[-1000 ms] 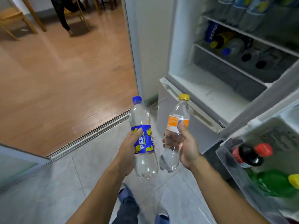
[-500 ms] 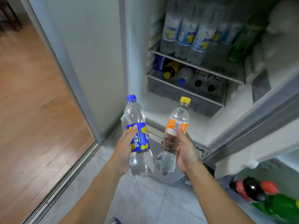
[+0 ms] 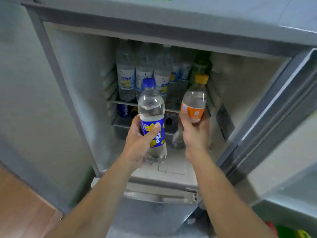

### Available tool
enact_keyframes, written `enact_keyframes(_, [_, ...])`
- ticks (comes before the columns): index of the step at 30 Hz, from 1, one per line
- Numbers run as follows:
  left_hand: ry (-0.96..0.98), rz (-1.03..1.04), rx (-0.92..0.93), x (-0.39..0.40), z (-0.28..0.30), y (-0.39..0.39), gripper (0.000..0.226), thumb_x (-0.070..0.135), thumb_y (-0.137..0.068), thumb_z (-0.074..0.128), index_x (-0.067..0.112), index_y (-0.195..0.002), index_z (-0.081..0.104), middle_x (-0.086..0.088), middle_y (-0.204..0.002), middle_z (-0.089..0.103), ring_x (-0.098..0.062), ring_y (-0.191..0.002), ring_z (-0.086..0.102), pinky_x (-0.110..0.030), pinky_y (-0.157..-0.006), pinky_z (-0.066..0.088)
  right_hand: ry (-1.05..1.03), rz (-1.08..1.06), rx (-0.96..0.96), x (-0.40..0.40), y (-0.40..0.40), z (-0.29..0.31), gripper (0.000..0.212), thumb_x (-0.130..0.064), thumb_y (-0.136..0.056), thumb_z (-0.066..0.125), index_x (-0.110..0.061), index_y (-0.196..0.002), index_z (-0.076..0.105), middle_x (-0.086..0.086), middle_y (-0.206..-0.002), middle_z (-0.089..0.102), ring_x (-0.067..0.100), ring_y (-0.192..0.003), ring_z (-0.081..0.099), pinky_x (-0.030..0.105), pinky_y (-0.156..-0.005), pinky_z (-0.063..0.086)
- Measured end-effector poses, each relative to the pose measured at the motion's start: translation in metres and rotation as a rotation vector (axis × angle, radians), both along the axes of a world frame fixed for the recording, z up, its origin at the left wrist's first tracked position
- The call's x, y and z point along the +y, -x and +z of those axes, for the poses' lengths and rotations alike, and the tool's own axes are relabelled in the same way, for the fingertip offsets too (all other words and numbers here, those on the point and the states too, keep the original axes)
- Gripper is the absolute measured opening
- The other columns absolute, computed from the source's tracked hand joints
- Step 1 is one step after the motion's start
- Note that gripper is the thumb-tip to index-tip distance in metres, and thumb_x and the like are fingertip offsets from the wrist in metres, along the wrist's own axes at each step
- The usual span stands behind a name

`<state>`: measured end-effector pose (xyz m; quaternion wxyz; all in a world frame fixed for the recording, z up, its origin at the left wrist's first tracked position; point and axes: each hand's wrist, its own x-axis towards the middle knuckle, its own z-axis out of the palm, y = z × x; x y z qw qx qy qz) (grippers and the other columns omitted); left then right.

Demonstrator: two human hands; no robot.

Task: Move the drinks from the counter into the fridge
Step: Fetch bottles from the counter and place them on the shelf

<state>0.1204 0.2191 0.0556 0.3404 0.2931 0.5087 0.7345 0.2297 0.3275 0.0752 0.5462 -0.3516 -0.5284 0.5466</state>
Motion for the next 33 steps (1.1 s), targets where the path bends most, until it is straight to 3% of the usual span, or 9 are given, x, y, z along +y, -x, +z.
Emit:
enact_keyframes(3, [-0.012,0.016,0.127,0.033,0.024,0.007,0.058,0.036,-0.066,0.080,0.029,-0.118,0.055,0.005,-0.105,0.073,-0.013,-0.097,0.071,-0.027,-0.079,0.058,-0.102,-0.109,0.018,0.032,0.029,0.030,0.051,-0.028,-0.082,0.079,-0.017,-0.126,0.055,-0.017,-0.096,0.066,-0.017,-0.076,0.062,0.001,-0.066,0.044])
enact_keyframes(9, [-0.003,0.038,0.241,0.068,0.033,0.032,0.050,0.033,-0.075,0.081,0.039,-0.116,0.053,0.019,-0.102,0.072,-0.002,-0.094,0.069,-0.016,-0.072,0.055,-0.123,-0.127,0.011,0.096,0.068,0.052,0.065,-0.022,-0.087,0.074,-0.011,-0.142,0.040,-0.013,-0.109,0.056,-0.017,-0.088,0.057,0.000,-0.068,0.044])
enact_keyframes(13, [0.017,0.031,0.221,0.071,0.031,0.052,0.067,0.048,-0.063,0.080,0.038,-0.122,0.052,0.018,-0.107,0.071,-0.002,-0.097,0.069,-0.020,-0.074,0.058,-0.084,-0.044,-0.019,0.137,0.083,0.043,0.068,-0.033,-0.088,0.072,-0.019,-0.145,0.036,-0.001,-0.130,0.056,0.014,-0.115,0.057,0.029,-0.092,0.048])
enact_keyframes(16, [0.011,0.019,0.207,0.070,0.029,0.065,0.062,0.051,-0.060,0.080,0.043,-0.116,0.054,0.022,-0.104,0.071,0.000,-0.095,0.069,-0.017,-0.070,0.057,-0.014,-0.037,-0.067,0.166,0.098,0.042,0.073,-0.043,-0.086,0.072,-0.027,-0.146,0.034,0.001,-0.140,0.050,0.016,-0.120,0.052,0.043,-0.100,0.046])
enact_keyframes(20, [0.004,-0.016,0.199,0.070,0.025,0.081,0.063,0.050,-0.060,0.081,0.044,-0.116,0.053,0.019,-0.110,0.071,-0.002,-0.098,0.069,-0.020,-0.073,0.058,-0.030,-0.084,-0.132,0.198,0.118,0.046,0.068,-0.038,-0.088,0.071,-0.021,-0.145,0.039,-0.012,-0.114,0.057,0.009,-0.101,0.053,0.027,-0.080,0.047])
enact_keyframes(23, [-0.006,-0.017,0.185,0.071,0.021,0.086,0.067,0.050,-0.060,0.081,0.040,-0.121,0.054,0.015,-0.113,0.070,-0.004,-0.100,0.069,-0.022,-0.076,0.057,-0.024,-0.067,-0.176,0.210,0.125,0.046,0.067,-0.036,-0.089,0.070,-0.019,-0.146,0.040,-0.002,-0.126,0.057,0.013,-0.106,0.056,0.026,-0.077,0.047])
enact_keyframes(27, [-0.014,-0.060,0.176,0.074,0.020,0.086,0.065,0.056,-0.056,0.082,0.048,-0.115,0.055,0.016,-0.113,0.070,-0.006,-0.102,0.069,-0.027,-0.080,0.058,-0.072,-0.056,-0.187,0.203,0.120,0.046,0.053,-0.032,-0.091,0.069,-0.020,-0.138,0.047,-0.007,-0.116,0.054,0.006,-0.094,0.055,0.016,-0.063,0.041])
enact_keyframes(30, [-0.014,-0.091,0.148,0.079,0.022,0.080,0.083,0.058,-0.051,0.084,0.033,-0.125,0.056,0.010,-0.115,0.071,-0.011,-0.103,0.069,-0.029,-0.080,0.059,-0.102,-0.045,-0.226,0.189,0.108,0.051,0.045,-0.030,-0.094,0.066,-0.019,-0.135,0.049,-0.002,-0.119,0.059,0.015,-0.107,0.059,0.020,-0.069,0.046])
enact_keyframes(33, [-0.011,-0.136,0.128,0.086,0.025,0.074,0.084,0.053,-0.055,0.084,0.027,-0.129,0.054,0.006,-0.117,0.071,-0.013,-0.104,0.069,-0.030,-0.081,0.058,-0.112,-0.004,-0.242,0.167,0.094,0.056,0.047,-0.032,-0.098,0.059,-0.017,-0.140,0.046,0.006,-0.134,0.057,0.021,-0.120,0.056,0.032,-0.090,0.048])
